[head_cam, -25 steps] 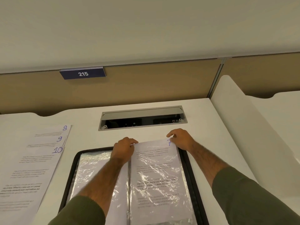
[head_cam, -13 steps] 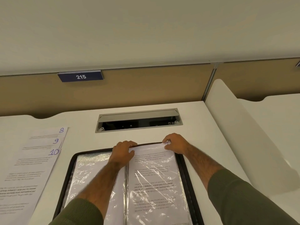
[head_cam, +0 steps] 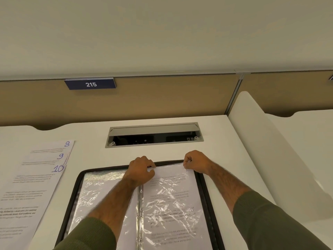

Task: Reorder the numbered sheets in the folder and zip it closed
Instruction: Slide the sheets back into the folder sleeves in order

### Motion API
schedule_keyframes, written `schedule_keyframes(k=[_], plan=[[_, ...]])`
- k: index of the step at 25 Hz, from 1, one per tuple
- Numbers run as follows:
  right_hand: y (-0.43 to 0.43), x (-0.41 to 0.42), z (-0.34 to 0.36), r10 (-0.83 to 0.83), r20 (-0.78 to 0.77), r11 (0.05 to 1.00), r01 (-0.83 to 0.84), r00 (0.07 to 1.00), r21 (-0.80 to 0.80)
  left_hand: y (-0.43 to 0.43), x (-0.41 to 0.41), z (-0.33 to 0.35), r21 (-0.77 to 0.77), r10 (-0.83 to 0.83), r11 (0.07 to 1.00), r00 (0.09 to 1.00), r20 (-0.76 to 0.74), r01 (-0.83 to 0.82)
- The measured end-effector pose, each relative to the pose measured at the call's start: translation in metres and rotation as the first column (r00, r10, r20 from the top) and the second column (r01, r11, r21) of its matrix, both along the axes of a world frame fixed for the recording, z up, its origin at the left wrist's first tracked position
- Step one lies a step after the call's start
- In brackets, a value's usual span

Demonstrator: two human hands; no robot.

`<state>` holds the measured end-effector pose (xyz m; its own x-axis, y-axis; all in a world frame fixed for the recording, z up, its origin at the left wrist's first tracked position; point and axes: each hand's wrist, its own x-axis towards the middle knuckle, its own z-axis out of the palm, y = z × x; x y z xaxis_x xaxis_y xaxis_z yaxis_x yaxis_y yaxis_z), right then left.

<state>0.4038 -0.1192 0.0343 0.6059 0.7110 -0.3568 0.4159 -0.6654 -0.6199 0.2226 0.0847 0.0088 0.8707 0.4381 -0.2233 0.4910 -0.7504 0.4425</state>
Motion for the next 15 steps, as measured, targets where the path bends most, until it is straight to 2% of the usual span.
schedule_keyframes(k=[7,15], plan=[[-0.006,-0.003,-0.001,-0.056,-0.054,0.997,0.059,0.997,0.053,-0.004,0.004,0.0,-0.007,-0.016,1.0,0.999,0.03,0.016],[-0.011,-0.012,-0.008,-0.161,-0.142,0.973,0.181,0.977,0.14,-0.01,0.005,-0.007,0.014,-0.067,0.998,0.996,-0.065,0.068]])
